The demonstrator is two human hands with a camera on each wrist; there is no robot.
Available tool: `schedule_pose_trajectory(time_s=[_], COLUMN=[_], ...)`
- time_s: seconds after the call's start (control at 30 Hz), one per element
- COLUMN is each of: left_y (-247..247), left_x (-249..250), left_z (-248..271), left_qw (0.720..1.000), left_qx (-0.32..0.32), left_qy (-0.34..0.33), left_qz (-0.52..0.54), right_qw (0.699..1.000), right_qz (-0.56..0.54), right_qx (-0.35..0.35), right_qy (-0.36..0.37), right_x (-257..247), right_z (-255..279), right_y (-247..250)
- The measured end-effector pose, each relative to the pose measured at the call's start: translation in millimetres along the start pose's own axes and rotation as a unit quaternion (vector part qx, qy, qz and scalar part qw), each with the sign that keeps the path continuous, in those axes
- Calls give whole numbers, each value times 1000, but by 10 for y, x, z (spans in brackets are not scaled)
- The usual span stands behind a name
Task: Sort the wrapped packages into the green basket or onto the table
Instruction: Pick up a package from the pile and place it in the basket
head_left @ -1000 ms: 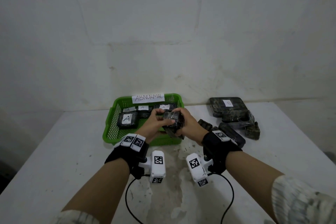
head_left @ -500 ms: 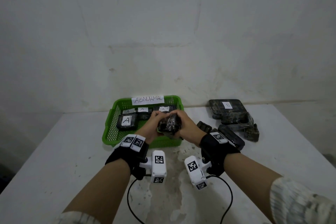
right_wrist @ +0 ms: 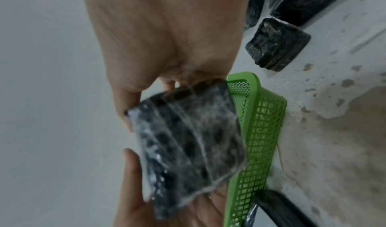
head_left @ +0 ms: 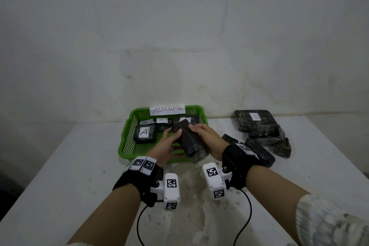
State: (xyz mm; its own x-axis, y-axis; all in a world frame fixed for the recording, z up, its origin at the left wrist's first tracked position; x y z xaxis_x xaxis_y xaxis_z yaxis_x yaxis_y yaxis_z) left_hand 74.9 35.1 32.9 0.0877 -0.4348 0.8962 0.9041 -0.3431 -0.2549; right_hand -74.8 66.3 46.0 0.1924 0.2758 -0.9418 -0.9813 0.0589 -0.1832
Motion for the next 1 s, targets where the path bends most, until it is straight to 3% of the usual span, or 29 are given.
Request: schedule_pose_trajectory(time_s=[0.17, 0.3, 0.47, 0.67, 0.8, 0.87, 1.0], left_y=[110, 196, 266, 371, 493, 533, 616], left_x=[-22, -32, -11, -93, -202, -217, -194], left_z=[-54, -100, -143, -251, -177, -126, -109], left_qw=[998, 992, 995, 988, 981, 984, 987], left_qx=[8, 3, -27, 62, 57, 60, 159], left_qy=[22, 14, 16, 13, 4, 5, -9], left_qz=[57, 125, 99, 143, 186, 167, -8], right_qw=[993, 992, 998, 991, 986, 988, 993], right_qz=[-108, -121, -14, 110, 165, 130, 63], right_qx=[-42, -30, -40, -14, -13, -7, 59], right_qy=[-36, 5, 53, 73, -22, -83, -78], right_x=[28, 25, 44, 75, 199, 283, 351], right_z=[-64, -105, -95, -126, -119, -151, -263], right_y=[-15, -3, -30, -172, -136, -84, -68])
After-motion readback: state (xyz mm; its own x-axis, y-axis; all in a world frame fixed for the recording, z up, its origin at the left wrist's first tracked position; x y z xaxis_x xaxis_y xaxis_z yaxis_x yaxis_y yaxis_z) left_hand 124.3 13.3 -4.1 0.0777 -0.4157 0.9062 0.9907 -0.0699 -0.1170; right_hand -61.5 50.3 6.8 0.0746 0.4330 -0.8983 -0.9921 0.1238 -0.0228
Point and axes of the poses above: each hand's wrist, its own z-axis away from the middle knuckle, its own y-axis out of the back of the hand, x = y × z, the point moved 1 cm from there along -z, towards the middle knuckle, and after that the axes turned 3 degrees about -z, right-handed, at the moved point
